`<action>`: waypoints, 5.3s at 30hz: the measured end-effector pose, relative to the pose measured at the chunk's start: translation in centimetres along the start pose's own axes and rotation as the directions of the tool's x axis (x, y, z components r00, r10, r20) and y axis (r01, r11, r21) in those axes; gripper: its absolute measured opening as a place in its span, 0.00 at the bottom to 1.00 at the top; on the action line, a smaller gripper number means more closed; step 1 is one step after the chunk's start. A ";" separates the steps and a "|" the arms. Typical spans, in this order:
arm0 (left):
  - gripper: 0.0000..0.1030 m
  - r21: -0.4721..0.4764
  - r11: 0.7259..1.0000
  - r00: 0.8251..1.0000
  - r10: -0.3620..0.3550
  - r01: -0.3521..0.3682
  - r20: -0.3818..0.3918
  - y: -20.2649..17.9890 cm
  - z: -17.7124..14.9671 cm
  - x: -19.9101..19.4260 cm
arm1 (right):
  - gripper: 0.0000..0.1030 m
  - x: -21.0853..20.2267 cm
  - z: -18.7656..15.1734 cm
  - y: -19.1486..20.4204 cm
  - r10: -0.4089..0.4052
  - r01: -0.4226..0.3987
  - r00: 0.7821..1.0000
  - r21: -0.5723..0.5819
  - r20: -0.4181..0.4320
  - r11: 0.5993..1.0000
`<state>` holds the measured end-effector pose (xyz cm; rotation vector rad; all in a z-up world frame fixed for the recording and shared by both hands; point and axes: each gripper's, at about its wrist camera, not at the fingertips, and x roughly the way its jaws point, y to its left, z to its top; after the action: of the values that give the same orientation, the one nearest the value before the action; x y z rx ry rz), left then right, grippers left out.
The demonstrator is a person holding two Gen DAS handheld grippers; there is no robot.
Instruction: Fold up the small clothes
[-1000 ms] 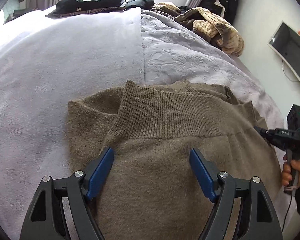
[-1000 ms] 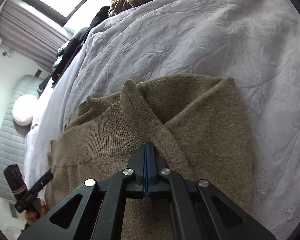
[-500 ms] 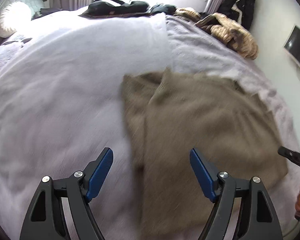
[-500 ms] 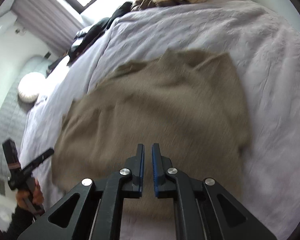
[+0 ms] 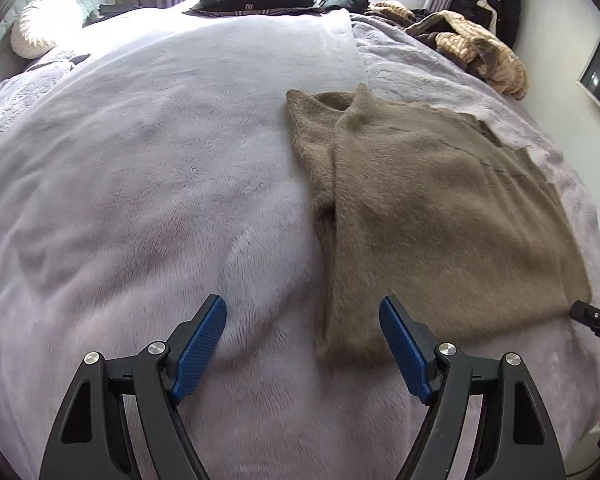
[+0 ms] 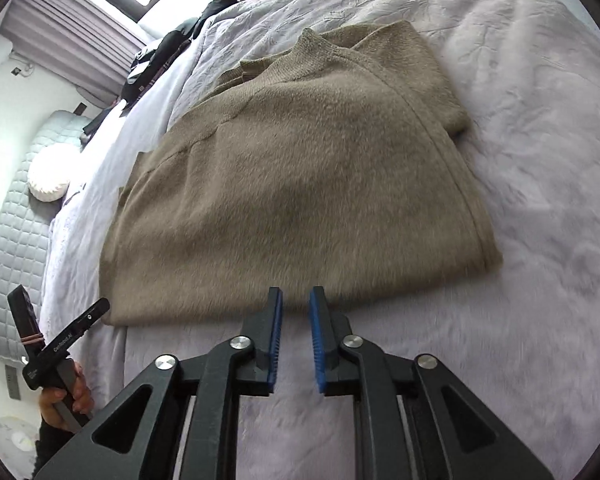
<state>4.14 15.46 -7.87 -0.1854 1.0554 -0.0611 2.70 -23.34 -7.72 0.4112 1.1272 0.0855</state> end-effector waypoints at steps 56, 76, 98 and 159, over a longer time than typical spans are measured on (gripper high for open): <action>1.00 -0.258 0.912 0.946 -0.322 0.318 0.027 5.4 -2.6 -2.0 | 0.59 14.5 -4.0 13.9 0.500 -0.446 0.860 0.329 -0.099 0.832; 1.00 -0.332 0.822 0.881 -0.466 0.463 0.076 5.7 0.8 0.2 | 0.51 18.0 -3.9 16.8 0.531 -0.492 0.839 0.250 -0.120 0.834; 1.00 -0.411 0.621 0.672 -0.740 0.667 -0.028 0.4 11.2 9.9 | 0.08 11.8 -0.6 18.5 0.519 -0.518 0.854 0.025 -0.031 0.855; 0.79 0.292 0.939 0.982 -0.189 0.180 0.004 -27.3 9.8 3.0 | 0.65 1.1 2.1 -16.9 0.626 -0.756 0.649 0.455 0.432 0.469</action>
<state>15.20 -10.58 -0.80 -0.0173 0.9820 -0.3803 2.72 -39.17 -13.97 1.4495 0.6753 0.4074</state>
